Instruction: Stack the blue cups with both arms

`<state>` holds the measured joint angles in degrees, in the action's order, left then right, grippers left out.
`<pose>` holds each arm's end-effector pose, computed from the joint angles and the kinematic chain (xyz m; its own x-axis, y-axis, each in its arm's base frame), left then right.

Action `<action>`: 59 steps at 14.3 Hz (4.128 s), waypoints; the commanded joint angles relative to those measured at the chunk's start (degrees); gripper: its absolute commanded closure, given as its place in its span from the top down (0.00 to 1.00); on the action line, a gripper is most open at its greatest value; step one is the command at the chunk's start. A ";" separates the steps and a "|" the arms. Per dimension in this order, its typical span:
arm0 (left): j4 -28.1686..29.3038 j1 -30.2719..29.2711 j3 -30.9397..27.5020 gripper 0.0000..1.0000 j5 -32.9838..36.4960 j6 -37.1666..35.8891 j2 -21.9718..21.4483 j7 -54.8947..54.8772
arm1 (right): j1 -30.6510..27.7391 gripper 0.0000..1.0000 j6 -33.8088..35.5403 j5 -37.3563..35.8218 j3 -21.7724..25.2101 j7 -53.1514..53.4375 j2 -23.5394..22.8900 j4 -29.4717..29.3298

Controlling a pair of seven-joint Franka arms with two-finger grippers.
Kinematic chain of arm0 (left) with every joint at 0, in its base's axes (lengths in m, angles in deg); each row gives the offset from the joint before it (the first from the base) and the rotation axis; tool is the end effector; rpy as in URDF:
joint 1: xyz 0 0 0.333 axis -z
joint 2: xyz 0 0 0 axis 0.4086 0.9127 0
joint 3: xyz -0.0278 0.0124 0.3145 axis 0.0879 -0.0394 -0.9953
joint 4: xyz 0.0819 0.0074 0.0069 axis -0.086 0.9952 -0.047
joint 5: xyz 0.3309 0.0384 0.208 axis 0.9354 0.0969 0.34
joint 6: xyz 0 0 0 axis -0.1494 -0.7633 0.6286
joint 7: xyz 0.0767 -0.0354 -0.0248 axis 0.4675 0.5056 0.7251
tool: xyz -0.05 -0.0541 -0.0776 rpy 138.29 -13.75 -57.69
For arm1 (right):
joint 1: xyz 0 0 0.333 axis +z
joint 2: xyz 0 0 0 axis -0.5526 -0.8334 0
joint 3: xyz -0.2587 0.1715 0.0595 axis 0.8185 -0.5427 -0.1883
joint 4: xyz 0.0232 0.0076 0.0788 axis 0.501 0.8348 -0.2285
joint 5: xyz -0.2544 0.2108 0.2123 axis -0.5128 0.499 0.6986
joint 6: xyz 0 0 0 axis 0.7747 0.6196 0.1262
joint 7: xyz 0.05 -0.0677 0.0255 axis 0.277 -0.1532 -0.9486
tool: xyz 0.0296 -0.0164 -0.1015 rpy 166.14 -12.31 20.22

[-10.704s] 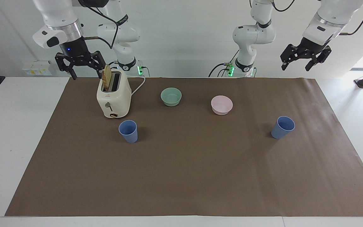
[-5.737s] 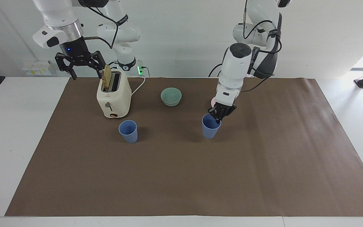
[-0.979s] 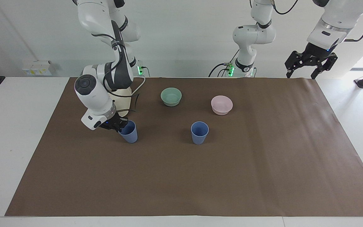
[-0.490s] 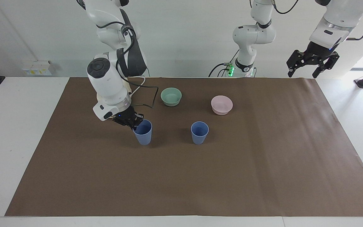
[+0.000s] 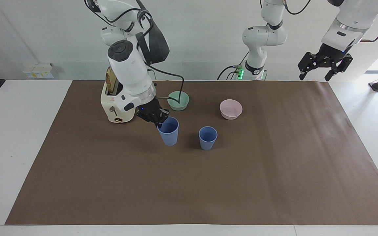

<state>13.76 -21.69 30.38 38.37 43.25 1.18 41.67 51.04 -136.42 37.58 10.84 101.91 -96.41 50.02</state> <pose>0.5225 -0.0351 0.6700 0.9934 -0.1100 0.0315 -0.1103 -0.9939 0.0093 0.6213 0.2354 0.5155 0.9738 -0.2275 0.0063 -0.2220 -0.9557 -0.1933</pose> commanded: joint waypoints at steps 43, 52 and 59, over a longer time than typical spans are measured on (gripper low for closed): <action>1.75 0.65 -0.59 1.00 -0.35 -1.05 -1.72 -0.45 | 11.60 0.41 -5.53 -1.24 -0.02 6.68 -9.46 -2.73; 1.57 0.65 -0.59 1.00 -0.35 -0.96 -1.72 -0.45 | 10.99 1.00 -5.26 -1.33 1.46 6.34 -9.03 -3.60; 1.40 0.65 -0.24 1.00 -0.35 -0.61 -1.54 -1.32 | 2.03 1.00 4.66 -4.47 2.44 -3.94 -2.27 -5.80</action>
<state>13.92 -21.47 30.34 38.26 42.64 1.00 41.49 54.48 -133.56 35.82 13.88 100.36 -100.86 44.00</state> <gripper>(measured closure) 0.000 0.000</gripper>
